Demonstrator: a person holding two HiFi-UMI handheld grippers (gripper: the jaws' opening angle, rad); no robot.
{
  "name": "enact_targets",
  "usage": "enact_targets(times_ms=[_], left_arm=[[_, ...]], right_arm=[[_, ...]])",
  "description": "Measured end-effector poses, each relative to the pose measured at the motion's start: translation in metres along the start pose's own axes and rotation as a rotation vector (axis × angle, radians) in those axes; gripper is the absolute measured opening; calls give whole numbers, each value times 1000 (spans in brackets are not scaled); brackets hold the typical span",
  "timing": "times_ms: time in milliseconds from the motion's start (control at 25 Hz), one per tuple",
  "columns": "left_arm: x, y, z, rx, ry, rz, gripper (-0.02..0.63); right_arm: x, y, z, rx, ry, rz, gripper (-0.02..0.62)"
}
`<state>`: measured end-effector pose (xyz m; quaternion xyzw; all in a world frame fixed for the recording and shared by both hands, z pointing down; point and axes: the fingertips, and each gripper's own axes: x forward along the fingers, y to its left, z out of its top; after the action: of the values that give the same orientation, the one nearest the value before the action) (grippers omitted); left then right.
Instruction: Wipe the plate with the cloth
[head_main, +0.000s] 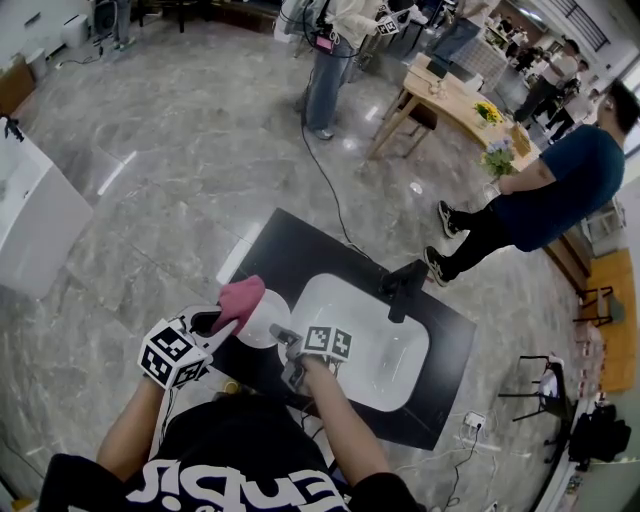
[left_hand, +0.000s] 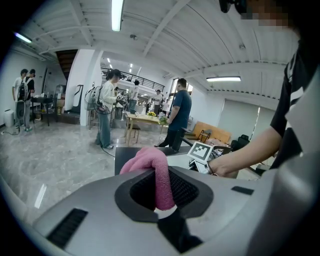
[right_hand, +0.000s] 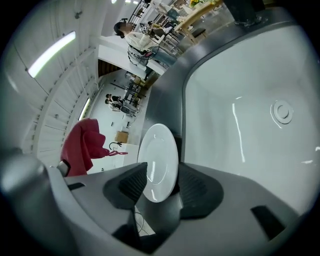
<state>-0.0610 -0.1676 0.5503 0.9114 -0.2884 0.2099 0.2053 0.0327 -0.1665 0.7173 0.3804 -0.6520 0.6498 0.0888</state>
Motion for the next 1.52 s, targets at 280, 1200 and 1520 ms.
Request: enact_targets(times_ms=[280,1200,1520], left_arm=[[0,-3,-1,0,3,-9,51],[-53,-89,106,137,-398,6,51],[-55,-101,97,144,-420,8,51]], right_arm=[[-12,-6,3,12,-37,-31,181],[-227,252,28,-1188,-862,40,21],[-234,275,7,-1232,-891,77,20]])
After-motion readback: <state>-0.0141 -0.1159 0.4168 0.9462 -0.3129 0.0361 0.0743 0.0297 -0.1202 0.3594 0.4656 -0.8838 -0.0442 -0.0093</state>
